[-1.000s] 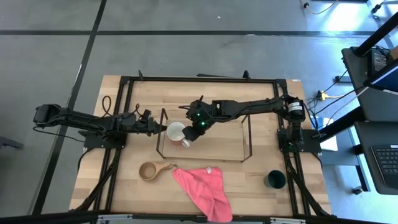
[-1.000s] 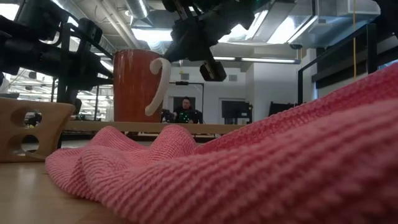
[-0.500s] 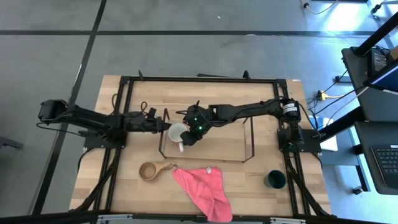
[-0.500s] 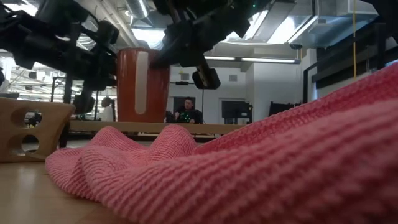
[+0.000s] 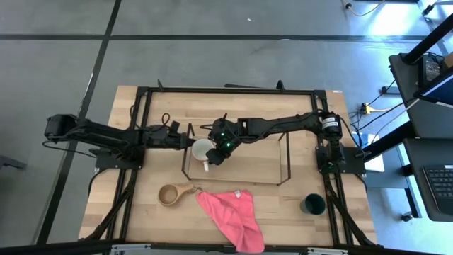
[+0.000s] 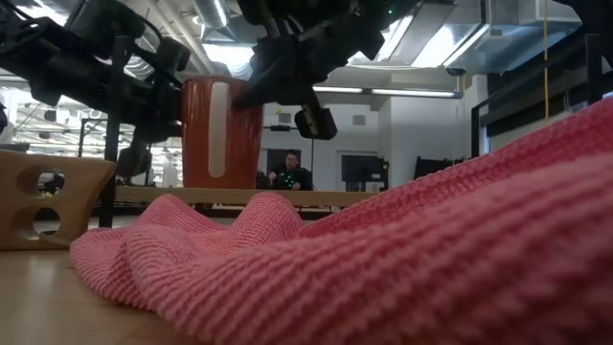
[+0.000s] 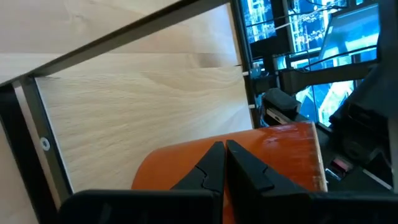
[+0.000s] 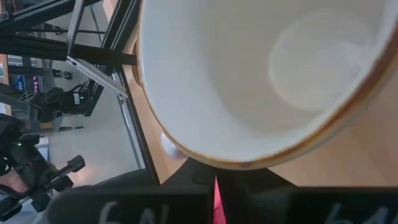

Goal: Stack small to large cups/mugs on shelf
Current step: Adjust the orange mug on the shelf

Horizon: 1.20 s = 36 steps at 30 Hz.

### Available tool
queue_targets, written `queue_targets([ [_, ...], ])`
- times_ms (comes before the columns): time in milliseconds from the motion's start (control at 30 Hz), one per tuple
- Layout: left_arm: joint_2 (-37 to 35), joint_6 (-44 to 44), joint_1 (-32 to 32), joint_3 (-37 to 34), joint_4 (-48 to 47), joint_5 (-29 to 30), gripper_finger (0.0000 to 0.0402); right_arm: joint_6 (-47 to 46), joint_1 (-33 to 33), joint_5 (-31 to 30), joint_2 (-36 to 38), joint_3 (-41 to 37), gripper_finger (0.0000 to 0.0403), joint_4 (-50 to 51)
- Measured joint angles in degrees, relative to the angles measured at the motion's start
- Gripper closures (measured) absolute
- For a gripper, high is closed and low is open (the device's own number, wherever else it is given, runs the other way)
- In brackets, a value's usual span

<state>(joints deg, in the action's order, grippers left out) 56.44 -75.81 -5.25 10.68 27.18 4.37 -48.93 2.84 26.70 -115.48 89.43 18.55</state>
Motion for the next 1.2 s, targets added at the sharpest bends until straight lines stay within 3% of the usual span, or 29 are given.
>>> queue_targets([
  [300,-4.35,1.40,-0.21,0.11,-7.44,-2.20,0.0392,1.99,0.86,2.69,-0.02,0.00,0.0391,0.46],
  [833,-5.82,2.84,-0.23,0.09,-14.26,1.90,0.0392,2.39,1.35,3.37,-0.02,0.00,0.0391,0.48],
  [1033,-9.01,2.60,-0.16,0.04,-15.17,-2.31,0.0392,2.47,1.61,3.79,-0.02,0.00,0.0391,0.81],
  [1200,-12.16,2.47,0.80,0.04,-20.69,-2.42,0.0392,2.74,2.26,3.96,-0.02,0.00,0.0391,2.69],
])
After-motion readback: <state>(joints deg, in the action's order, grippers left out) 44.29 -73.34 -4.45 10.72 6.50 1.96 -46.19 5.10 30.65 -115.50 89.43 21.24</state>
